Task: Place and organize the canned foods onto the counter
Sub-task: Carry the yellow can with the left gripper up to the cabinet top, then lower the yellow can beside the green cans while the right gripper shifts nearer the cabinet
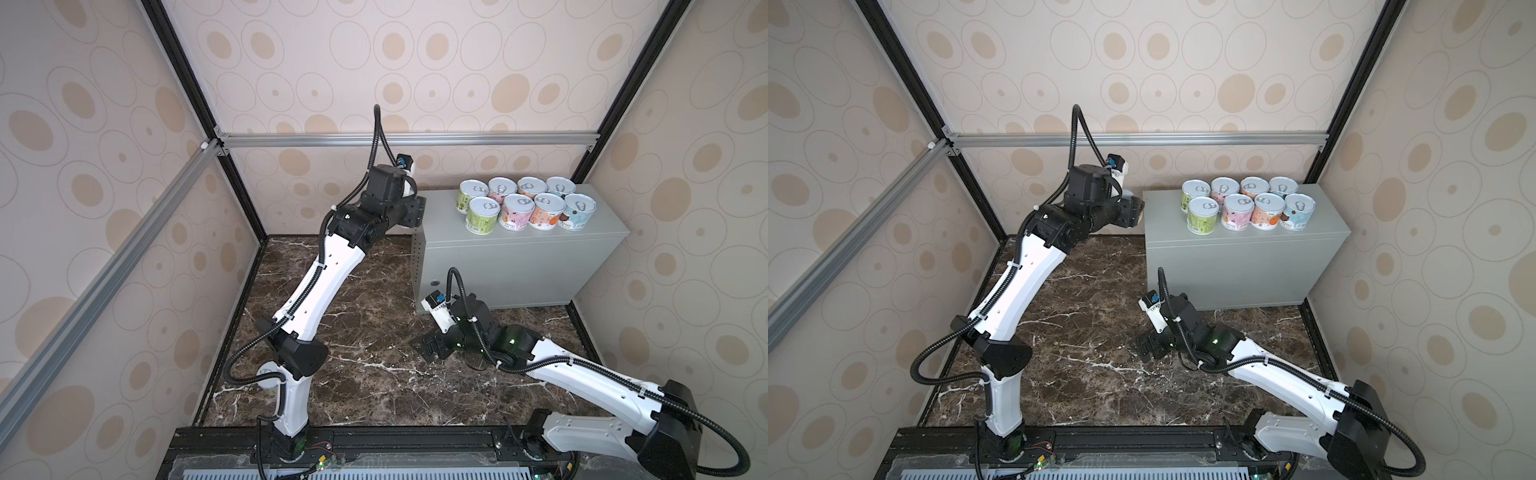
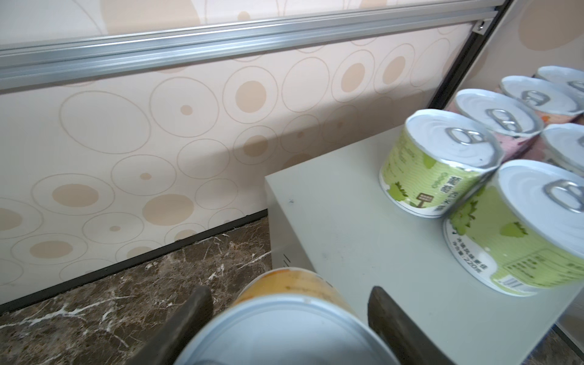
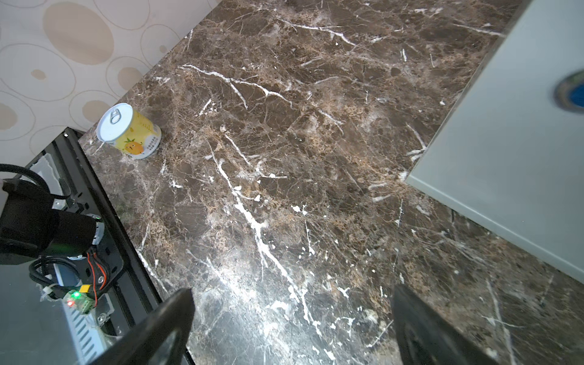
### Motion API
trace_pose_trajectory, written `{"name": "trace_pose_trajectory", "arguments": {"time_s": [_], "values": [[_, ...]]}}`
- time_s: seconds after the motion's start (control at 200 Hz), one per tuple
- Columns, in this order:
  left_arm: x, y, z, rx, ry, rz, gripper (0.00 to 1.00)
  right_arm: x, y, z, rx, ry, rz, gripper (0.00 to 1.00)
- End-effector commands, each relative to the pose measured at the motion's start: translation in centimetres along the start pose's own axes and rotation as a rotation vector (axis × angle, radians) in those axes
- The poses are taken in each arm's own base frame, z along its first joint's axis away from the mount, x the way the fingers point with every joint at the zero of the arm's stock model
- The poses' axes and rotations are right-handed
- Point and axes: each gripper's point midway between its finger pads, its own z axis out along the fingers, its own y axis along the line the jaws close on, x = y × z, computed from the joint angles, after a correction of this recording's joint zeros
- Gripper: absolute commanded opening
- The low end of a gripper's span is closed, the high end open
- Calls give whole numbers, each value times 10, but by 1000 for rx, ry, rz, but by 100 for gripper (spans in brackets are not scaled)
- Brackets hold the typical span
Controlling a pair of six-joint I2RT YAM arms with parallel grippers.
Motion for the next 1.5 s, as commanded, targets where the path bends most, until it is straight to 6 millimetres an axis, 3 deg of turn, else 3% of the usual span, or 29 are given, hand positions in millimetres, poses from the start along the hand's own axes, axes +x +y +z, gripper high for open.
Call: {"name": "trace_pose_trajectory", "arguments": {"time_s": [0.0,0.125,0.46,0.92,1.185,1.495], "values": [[-38,-23,-21,53,-132,21,68,10,-6,0,31,19,7,99],[-36,-41,-21,83,-133,40,68,17,-7,2,32,39,14,99],[-29,-65,-18,131,-121,66,68,22,-8,7,31,49,19,99],[-16,-88,10,176,-103,72,81,28,-9,12,31,68,28,99],[-16,-88,16,163,-113,81,89,29,-9,12,30,69,31,99],[-39,-85,-6,169,-182,84,99,29,-9,11,29,68,34,99]]}}
